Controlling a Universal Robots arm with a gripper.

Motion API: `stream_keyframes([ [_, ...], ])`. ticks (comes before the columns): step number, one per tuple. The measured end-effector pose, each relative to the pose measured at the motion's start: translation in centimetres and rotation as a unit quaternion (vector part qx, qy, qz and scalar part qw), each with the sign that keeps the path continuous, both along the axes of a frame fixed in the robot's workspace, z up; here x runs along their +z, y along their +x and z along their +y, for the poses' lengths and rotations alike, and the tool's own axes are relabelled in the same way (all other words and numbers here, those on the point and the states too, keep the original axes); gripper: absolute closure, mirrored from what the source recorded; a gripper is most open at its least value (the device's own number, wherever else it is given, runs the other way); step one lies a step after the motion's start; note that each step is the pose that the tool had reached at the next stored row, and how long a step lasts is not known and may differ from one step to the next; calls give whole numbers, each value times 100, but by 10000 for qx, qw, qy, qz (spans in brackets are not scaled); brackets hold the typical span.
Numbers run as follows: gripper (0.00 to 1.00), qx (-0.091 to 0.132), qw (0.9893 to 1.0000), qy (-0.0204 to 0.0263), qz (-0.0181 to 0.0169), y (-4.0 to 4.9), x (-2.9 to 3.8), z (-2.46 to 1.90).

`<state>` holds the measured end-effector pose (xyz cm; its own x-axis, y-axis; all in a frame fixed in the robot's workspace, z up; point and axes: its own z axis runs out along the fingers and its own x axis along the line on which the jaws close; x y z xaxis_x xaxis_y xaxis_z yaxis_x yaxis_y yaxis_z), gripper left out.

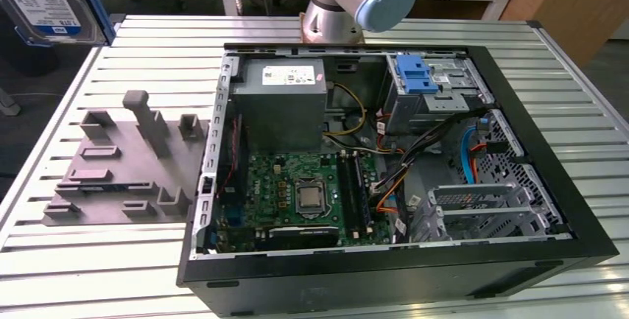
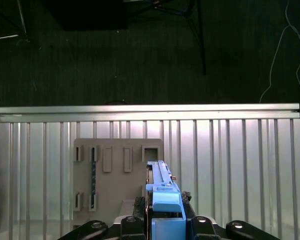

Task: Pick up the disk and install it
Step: 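Pick up the disk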

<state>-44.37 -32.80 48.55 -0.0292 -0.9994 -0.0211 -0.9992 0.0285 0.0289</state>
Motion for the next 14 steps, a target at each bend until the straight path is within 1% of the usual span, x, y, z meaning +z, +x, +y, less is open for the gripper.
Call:
stream_keyframes([
  [3, 64, -1, 10000, -1, 2, -1, 2, -7],
  [7, 64, 0, 10000, 0, 1, 11, 1, -66],
  [9, 64, 0, 10000, 0, 1, 49, 1, -79],
  [14, 64, 0, 10000, 1, 0, 164, 0, -91],
])
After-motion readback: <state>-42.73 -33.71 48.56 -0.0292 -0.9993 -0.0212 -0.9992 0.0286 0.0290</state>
